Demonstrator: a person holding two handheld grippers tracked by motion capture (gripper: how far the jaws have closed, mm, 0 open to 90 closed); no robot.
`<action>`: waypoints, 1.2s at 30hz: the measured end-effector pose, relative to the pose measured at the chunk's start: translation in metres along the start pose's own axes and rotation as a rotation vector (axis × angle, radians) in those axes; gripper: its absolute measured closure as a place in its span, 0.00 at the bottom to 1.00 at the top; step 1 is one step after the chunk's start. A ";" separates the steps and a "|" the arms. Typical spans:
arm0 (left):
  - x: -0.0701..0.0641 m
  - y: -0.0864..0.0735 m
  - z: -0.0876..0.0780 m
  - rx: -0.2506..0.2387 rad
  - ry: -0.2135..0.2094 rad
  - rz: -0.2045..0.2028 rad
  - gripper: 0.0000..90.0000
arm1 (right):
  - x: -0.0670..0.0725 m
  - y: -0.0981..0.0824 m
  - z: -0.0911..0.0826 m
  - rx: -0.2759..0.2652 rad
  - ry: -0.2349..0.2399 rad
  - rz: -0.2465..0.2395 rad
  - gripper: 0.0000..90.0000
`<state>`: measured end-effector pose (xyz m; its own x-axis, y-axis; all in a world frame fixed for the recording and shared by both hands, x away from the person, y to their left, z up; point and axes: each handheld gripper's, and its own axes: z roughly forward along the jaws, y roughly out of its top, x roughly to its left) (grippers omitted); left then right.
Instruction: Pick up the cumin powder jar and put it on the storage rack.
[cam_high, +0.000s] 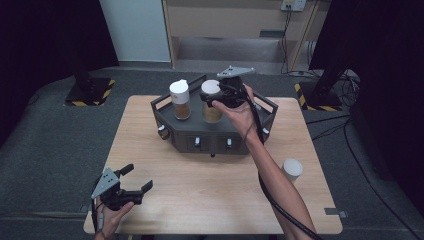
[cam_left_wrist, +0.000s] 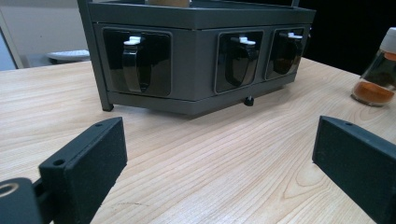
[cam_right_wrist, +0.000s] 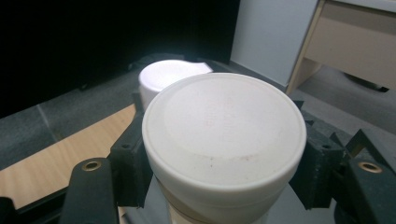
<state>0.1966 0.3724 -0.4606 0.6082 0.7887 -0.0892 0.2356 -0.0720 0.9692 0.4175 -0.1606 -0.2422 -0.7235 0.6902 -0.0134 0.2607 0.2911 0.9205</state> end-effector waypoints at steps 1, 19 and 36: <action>0.000 0.000 0.000 0.000 0.001 0.001 0.02 | -0.001 0.000 0.002 -0.004 -0.004 0.005 0.37; 0.001 0.000 0.000 0.001 -0.007 0.006 0.02 | -0.014 -0.005 0.031 0.025 -0.062 0.060 0.37; 0.001 0.000 0.000 0.001 -0.009 0.002 0.02 | -0.019 -0.016 0.044 0.045 -0.054 0.077 0.37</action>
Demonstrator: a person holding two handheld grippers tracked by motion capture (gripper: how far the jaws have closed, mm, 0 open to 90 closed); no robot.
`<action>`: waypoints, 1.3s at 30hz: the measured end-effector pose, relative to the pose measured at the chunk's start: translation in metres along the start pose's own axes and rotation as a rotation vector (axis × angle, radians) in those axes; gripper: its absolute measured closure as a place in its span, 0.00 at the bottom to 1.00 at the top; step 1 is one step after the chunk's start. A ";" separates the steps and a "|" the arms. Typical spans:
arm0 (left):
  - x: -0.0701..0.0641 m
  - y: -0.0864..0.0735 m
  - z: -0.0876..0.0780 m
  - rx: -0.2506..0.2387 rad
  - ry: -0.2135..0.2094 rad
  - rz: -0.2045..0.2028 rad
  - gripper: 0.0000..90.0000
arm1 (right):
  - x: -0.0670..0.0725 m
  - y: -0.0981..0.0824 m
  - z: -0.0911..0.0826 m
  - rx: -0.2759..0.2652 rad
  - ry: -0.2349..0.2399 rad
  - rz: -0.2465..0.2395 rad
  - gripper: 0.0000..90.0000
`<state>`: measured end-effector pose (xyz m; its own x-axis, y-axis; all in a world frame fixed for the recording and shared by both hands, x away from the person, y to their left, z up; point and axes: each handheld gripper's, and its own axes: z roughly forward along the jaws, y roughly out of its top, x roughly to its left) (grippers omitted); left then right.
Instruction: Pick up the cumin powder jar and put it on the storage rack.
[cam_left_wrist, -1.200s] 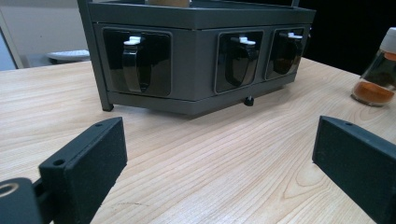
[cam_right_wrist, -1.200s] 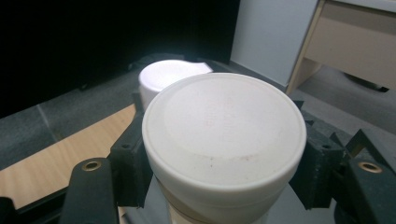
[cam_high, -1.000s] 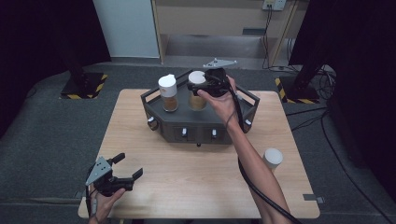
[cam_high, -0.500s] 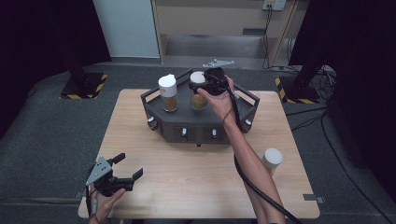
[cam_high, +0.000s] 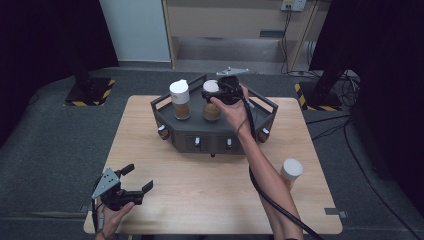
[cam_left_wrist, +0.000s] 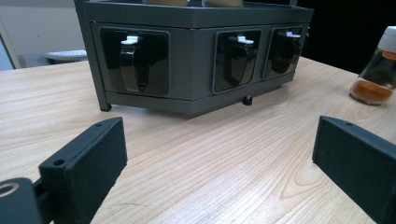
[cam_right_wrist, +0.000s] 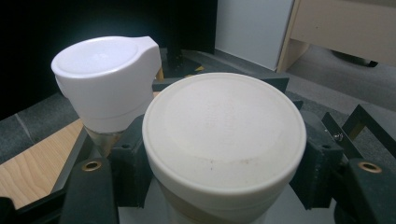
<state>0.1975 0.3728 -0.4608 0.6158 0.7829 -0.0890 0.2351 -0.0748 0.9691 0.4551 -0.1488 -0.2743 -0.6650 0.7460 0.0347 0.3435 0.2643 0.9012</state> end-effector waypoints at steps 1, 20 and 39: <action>0.000 0.000 0.000 0.000 0.000 0.001 0.02 | 0.000 0.000 0.000 0.000 -0.001 0.001 0.37; -0.001 0.001 0.000 0.004 -0.002 0.007 0.02 | -0.002 -0.006 0.003 -0.012 0.002 0.008 0.37; -0.001 0.001 0.001 0.004 -0.003 0.008 0.02 | 0.000 -0.010 -0.001 -0.056 -0.010 0.013 0.20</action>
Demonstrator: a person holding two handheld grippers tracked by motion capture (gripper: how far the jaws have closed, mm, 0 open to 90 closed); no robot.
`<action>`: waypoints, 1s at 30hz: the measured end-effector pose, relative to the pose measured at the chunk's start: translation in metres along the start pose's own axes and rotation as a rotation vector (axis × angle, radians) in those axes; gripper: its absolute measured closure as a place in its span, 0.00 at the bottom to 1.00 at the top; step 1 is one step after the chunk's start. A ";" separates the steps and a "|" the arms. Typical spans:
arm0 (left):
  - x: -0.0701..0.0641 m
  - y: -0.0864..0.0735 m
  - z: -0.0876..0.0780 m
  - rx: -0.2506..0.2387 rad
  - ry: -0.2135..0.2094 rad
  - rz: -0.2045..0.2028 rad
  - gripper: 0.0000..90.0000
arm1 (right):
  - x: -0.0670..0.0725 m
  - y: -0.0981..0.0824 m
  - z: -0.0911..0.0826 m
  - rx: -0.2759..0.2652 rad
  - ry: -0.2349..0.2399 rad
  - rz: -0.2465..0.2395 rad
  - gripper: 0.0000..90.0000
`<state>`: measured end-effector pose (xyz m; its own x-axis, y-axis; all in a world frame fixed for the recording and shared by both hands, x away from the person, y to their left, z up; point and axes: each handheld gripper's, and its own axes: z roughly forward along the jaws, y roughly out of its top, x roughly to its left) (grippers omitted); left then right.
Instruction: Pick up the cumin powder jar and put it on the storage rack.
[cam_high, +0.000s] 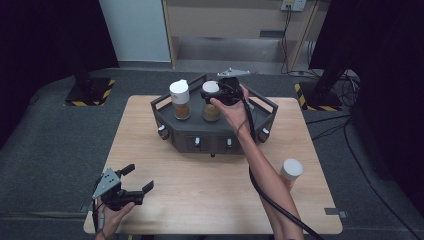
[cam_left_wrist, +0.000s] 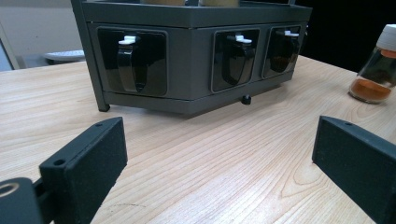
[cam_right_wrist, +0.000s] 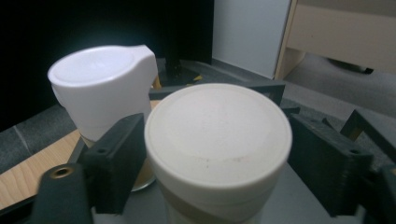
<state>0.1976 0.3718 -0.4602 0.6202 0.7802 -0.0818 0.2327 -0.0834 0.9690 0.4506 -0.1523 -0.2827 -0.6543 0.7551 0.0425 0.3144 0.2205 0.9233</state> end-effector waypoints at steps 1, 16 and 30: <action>0.000 0.000 0.000 0.000 0.000 0.000 0.02 | 0.000 0.001 -0.002 -0.004 -0.002 -0.002 0.17; 0.000 0.000 0.000 0.003 -0.002 0.003 0.02 | 0.000 0.018 -0.060 -0.085 0.015 -0.054 0.06; -0.001 0.001 0.001 0.007 -0.004 0.006 0.02 | 0.008 0.009 -0.123 -0.121 0.022 -0.152 0.02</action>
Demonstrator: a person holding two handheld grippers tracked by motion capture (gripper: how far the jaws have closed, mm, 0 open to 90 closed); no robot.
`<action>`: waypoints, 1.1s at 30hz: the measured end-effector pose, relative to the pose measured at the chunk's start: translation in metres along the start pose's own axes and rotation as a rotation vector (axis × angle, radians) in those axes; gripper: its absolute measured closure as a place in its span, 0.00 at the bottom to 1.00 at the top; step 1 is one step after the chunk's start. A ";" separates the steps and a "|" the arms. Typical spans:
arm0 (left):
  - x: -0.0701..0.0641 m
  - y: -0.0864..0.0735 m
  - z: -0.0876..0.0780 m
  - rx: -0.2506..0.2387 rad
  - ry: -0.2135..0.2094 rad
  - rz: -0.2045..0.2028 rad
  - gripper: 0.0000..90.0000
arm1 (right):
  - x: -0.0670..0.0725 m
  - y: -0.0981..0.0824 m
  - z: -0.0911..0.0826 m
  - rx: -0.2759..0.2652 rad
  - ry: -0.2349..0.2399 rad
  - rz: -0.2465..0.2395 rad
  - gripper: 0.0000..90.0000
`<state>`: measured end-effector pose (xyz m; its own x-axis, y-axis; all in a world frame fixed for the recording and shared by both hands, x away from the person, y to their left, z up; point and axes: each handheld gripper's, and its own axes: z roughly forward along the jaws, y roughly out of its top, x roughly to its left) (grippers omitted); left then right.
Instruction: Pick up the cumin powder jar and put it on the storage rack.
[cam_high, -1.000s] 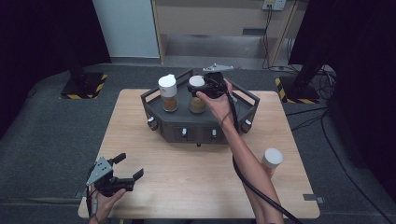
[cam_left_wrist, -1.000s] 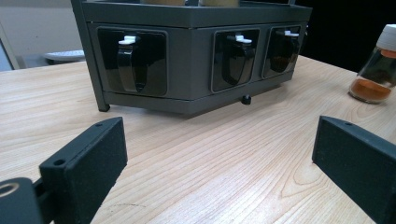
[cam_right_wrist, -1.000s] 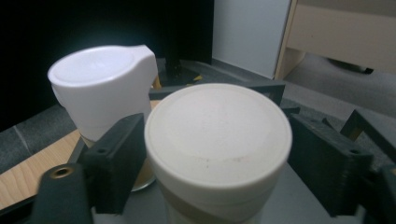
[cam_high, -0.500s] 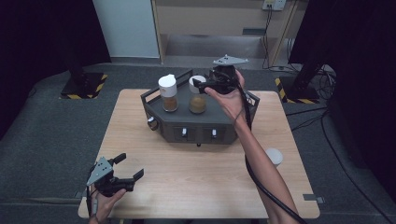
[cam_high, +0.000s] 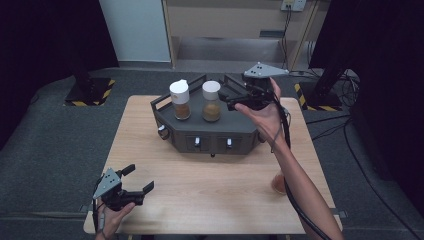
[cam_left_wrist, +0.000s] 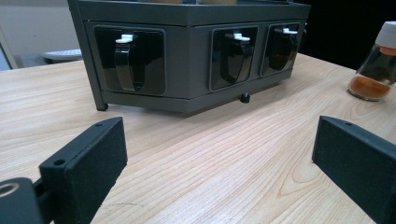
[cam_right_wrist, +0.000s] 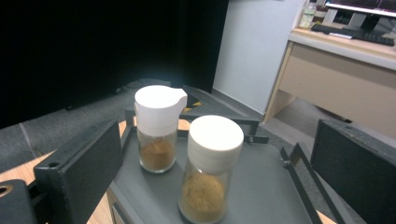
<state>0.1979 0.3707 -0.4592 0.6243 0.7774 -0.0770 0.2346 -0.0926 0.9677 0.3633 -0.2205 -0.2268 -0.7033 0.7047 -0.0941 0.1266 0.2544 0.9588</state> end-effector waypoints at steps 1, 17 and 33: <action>0.000 0.000 0.000 0.000 0.000 0.001 0.02 | 0.000 -0.002 -0.004 -0.004 0.003 -0.004 0.02; 0.001 0.000 0.000 0.002 0.001 -0.007 0.02 | 0.011 -0.039 -0.076 -0.030 -0.004 -0.029 0.02; 0.001 0.001 0.001 0.013 -0.007 -0.007 0.02 | 0.020 -0.118 -0.132 -0.055 -0.024 0.053 0.01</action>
<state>0.1994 0.3709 -0.4585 0.6280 0.7736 -0.0851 0.2483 -0.0955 0.9640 0.2417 -0.3235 -0.3066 -0.6796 0.7320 -0.0489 0.1237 0.1800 0.9759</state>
